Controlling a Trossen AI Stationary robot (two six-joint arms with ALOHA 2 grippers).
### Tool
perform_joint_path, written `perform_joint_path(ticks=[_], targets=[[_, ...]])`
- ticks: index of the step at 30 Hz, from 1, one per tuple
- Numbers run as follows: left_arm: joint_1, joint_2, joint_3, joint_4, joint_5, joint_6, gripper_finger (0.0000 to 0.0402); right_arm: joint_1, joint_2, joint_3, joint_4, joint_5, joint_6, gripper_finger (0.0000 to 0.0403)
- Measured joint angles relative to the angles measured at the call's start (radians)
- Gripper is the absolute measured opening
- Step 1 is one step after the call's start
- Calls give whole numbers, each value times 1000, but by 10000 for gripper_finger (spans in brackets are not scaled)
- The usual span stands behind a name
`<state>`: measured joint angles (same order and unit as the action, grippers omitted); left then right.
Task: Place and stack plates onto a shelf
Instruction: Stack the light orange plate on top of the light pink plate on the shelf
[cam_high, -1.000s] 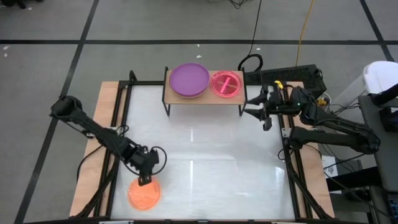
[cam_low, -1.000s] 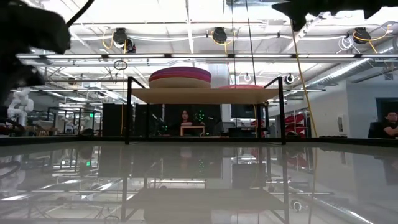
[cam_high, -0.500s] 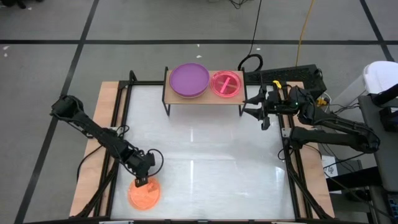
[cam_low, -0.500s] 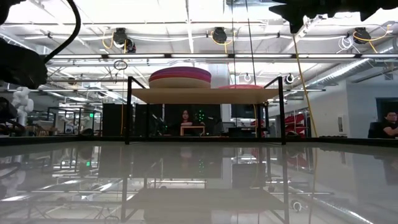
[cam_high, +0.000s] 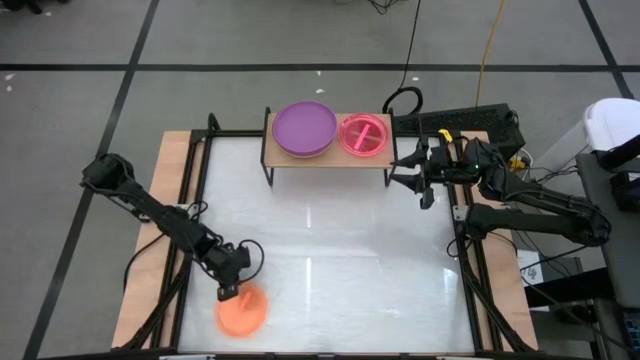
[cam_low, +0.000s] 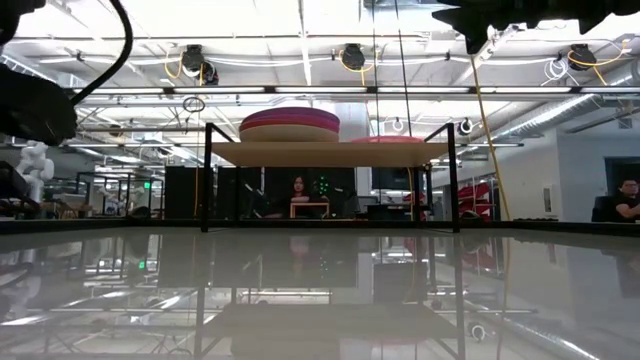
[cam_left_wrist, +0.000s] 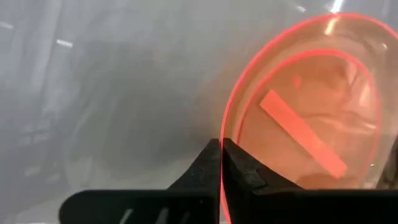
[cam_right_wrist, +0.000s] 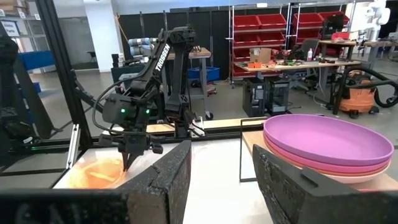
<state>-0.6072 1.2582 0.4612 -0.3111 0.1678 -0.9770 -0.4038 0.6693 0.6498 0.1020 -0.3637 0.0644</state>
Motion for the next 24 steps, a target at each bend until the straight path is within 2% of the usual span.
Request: perform_joint_path(ticks=[5, 9, 15, 19, 24], targets=[[66, 1, 34, 36, -18, 112, 3, 0, 0, 0, 33, 0, 0, 155], [168, 1, 120, 36, -80, 327, 3, 0, 0, 0, 99, 0, 3, 155], [379, 1, 316, 35, -194, 727, 2, 0, 0, 0, 206, 0, 47, 155], [529, 1, 444, 63, -318, 960, 2, 0, -1, 0, 231, 0, 69, 155], [723, 1, 551, 232, -307, 1109, 2, 0, -1, 0, 230, 0, 73, 155]])
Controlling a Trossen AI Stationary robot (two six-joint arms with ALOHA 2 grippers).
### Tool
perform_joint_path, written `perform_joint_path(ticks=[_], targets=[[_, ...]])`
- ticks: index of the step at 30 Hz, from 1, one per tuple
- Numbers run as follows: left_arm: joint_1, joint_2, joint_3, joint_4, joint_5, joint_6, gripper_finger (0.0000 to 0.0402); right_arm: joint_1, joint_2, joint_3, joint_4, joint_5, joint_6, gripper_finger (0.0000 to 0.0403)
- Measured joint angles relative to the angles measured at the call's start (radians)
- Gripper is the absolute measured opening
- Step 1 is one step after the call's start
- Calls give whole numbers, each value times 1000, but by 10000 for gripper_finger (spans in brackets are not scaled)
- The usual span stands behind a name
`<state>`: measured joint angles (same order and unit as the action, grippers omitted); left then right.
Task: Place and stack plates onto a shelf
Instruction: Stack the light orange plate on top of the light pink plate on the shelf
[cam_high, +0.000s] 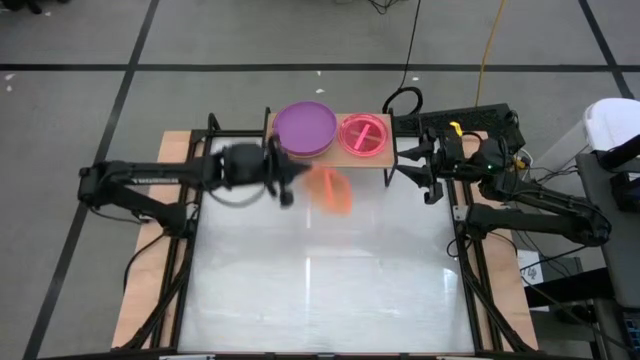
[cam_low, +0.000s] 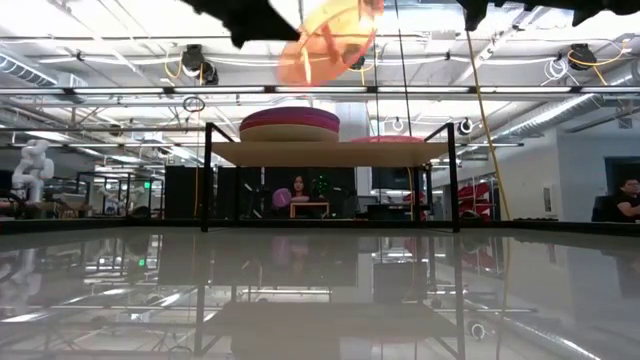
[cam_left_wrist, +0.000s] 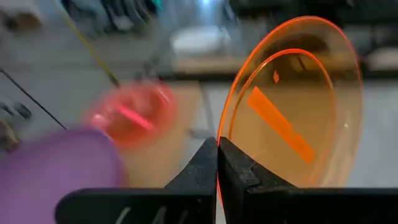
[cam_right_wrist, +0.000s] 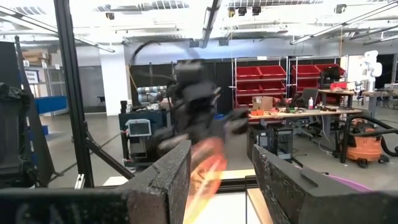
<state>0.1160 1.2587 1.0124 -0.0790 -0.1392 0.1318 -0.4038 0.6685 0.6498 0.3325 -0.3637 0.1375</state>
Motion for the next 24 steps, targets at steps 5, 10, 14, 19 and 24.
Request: perform_joint_path(ticks=[5, 10, 14, 19, 24], targets=[[169, 23, 61, 160, 112, -7, 1, 0, 0, 0, 0, 0, 0, 155], [274, 151, 176, 210, 204, -89, 1, 0, -2, 0, 22, -1, -3, 155], [319, 310, 333, 165, 237, -90, 1, 0, -4, 1, 91, -5, -3, 155], [357, 485, 546, 56, 237, -94, 1, 0, -7, 1, 121, -5, 23, 155], [392, 598, 666, -12, 225, -121, 1, 0, -7, 1, 106, -5, 13, 155]])
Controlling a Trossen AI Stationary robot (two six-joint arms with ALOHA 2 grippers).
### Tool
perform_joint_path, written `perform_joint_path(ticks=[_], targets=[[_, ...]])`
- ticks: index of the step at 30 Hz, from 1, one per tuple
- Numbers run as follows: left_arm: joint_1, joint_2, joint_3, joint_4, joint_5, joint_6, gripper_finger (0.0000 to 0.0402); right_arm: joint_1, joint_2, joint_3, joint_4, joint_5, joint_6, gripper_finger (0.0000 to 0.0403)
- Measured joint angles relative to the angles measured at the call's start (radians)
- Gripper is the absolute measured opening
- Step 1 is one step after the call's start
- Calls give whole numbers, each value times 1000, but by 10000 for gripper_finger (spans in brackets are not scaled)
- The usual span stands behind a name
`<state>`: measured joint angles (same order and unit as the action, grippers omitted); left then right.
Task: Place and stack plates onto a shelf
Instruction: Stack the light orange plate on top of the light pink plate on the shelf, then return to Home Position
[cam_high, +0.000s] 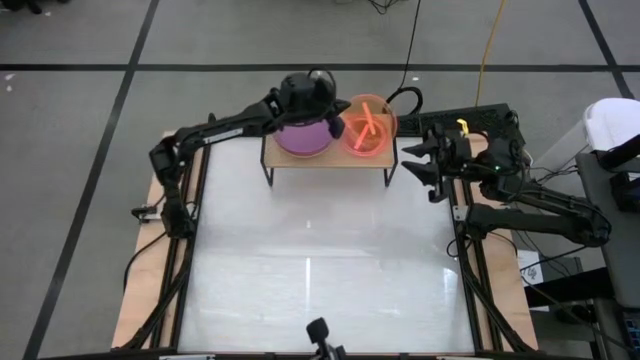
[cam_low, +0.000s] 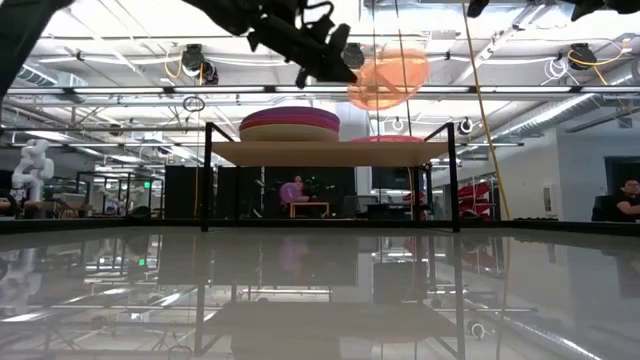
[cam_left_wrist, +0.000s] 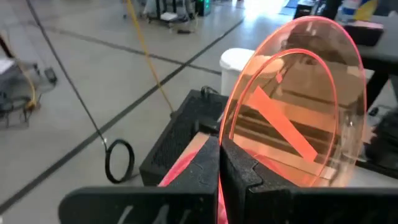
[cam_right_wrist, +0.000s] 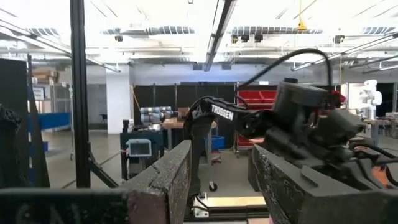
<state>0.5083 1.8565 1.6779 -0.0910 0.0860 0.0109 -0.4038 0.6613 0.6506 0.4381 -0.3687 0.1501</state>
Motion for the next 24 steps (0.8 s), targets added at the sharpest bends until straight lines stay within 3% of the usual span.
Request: perform_joint_path(ticks=[8, 24], targets=[[31, 60, 30, -31, 3, -32, 13, 0, 0, 0, -31, -1, -54, 155], [31, 35, 30, -88, -29, -21, 118, 0, 0, 0, -23, 2, -148, 155]])
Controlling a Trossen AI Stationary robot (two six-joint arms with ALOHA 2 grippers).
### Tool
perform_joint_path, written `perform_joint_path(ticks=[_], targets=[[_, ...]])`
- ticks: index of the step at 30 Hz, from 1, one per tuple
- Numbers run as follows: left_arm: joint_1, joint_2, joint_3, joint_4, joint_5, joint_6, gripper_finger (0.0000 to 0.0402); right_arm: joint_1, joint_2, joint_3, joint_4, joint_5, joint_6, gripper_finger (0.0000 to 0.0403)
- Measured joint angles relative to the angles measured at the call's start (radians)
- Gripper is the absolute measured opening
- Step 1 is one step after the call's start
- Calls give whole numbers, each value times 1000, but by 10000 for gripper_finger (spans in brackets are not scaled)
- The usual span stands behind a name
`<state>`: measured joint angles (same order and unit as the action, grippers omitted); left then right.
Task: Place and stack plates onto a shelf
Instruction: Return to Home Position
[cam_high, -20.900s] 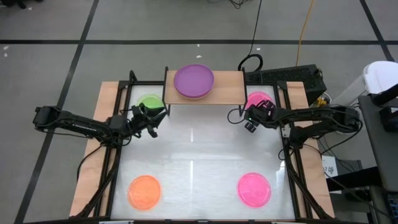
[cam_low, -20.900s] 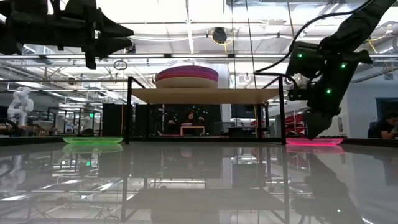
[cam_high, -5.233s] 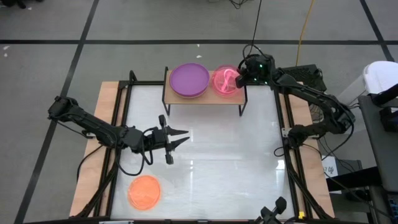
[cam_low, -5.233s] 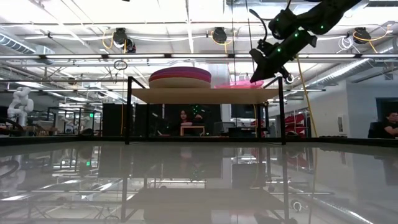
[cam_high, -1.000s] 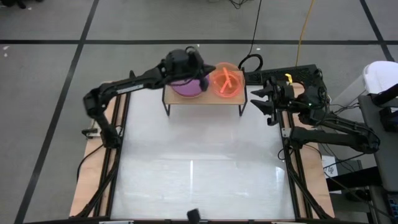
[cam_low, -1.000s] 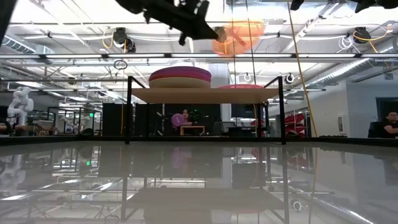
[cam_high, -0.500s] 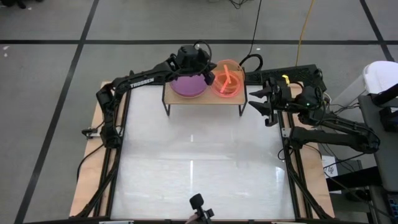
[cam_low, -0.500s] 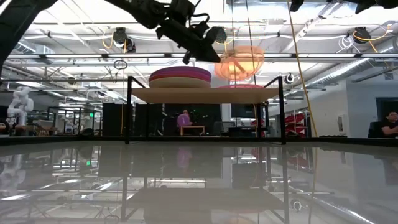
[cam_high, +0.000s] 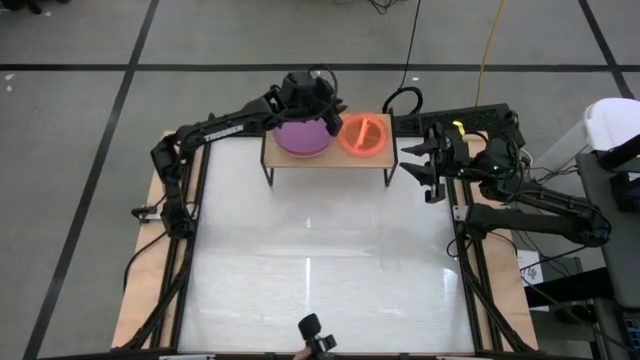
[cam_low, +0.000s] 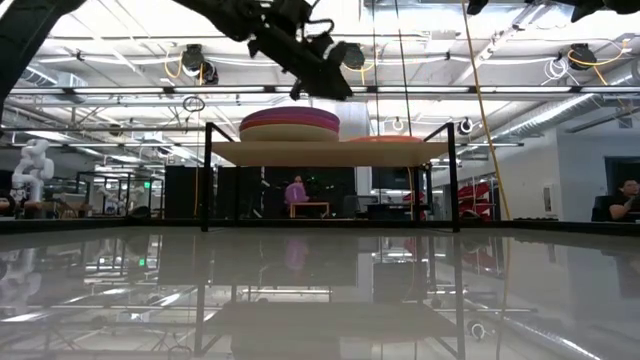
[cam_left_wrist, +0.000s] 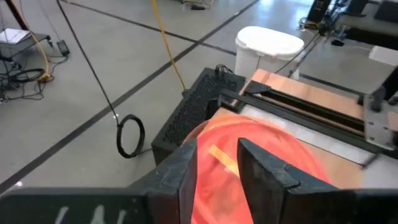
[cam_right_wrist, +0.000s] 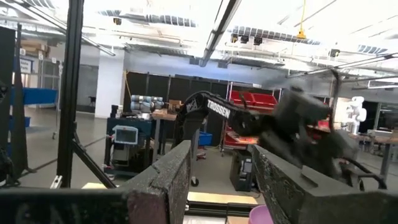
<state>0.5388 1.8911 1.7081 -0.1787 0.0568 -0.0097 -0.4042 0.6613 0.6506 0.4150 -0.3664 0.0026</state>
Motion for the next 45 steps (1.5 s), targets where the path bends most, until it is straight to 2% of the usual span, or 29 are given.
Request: perform_joint_path(ticks=[5, 10, 13, 16, 20, 24, 29, 33, 38, 42, 45], targets=[[-1, -118, 0, -37, 21, 11, 122, -17, 0, 0, 0, 2, 35, 155], [-30, -297, 0, -62, 22, 35, 122, -69, -9, 11, -18, 3, 37, 155], [-79, -424, 2, -97, 25, 70, 122, -103, -25, 50, -124, -2, 33, 155], [-138, -544, 3, -213, 19, 141, 122, -125, -61, 92, -272, -2, -11, 155], [-232, -694, -34, -377, -60, 149, 122, -132, -144, 106, -414, -3, -80, 155], [-335, -856, -168, -429, -158, 108, 122, -132, -220, 106, -529, -4, -100, 155], [-441, -1066, -403, -302, -236, 67, 122, -132, -280, 106, -585, -3, -94, 155], [-490, -1216, -564, -217, -242, 58, 122, -132, -319, 106, -601, -2, -71, 155], [-511, -1374, -740, -156, -243, 37, 122, -132, -367, 104, -700, -2, -73, 155], [-513, -1457, -871, -126, -243, 26, 122, -132, -425, 39, -722, -5, -65, 155], [-513, -1493, -978, -36, -243, 31, 122, -131, -483, -33, -704, -3, -54, 155]])
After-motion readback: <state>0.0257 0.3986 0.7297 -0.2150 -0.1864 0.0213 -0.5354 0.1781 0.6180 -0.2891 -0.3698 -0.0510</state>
